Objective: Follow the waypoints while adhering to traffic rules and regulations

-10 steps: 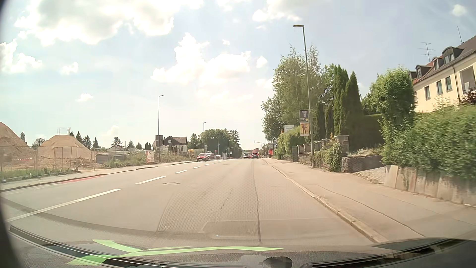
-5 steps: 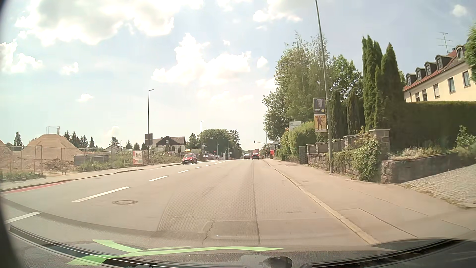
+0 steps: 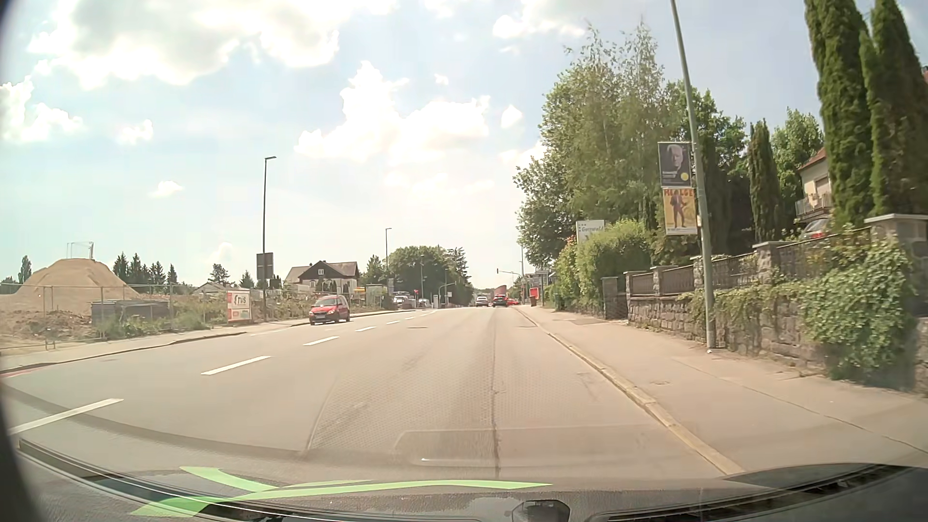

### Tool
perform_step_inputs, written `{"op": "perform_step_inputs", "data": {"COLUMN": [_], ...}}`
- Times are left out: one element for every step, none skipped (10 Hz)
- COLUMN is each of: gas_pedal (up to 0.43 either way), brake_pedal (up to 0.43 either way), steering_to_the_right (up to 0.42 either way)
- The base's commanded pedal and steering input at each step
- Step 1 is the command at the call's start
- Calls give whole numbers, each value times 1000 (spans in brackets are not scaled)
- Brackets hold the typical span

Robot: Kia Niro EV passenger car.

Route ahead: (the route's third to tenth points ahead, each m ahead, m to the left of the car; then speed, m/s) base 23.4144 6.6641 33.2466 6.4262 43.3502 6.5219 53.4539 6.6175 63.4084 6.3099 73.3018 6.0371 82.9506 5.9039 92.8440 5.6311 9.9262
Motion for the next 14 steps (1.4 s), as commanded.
{"op": "perform_step_inputs", "data": {"gas_pedal": [130, 118, 110, 110, 98, 98, 98, 98, 98, 87, 87, 87, 87, 79], "brake_pedal": [0, 0, 0, 0, 0, 0, 0, 0, 0, 0, 0, 0, 0, 0], "steering_to_the_right": [-6, -5, -5, -5, -4, -4, -4, -3, -2, -2, -2, -2, -2, -2]}}
